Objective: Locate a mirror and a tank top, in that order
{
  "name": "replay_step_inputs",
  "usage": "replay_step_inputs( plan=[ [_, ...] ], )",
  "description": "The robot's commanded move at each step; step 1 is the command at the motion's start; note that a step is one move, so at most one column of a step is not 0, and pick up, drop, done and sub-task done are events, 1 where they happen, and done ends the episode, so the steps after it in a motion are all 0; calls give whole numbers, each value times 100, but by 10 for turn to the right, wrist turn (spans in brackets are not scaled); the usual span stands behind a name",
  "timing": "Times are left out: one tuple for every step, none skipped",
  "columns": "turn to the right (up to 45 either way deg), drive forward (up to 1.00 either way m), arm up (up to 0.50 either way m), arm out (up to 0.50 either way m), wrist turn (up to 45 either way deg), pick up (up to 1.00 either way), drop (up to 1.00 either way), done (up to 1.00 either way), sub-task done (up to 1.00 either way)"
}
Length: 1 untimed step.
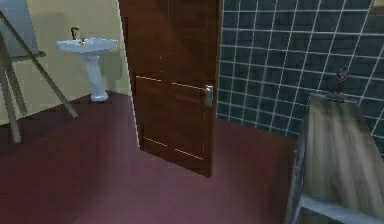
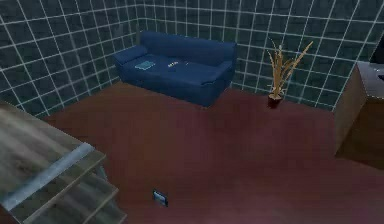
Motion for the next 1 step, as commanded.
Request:
replay_step_inputs(
  plan=[
    [-60,0,0,0,0,0,0,0,0]
  ],
)
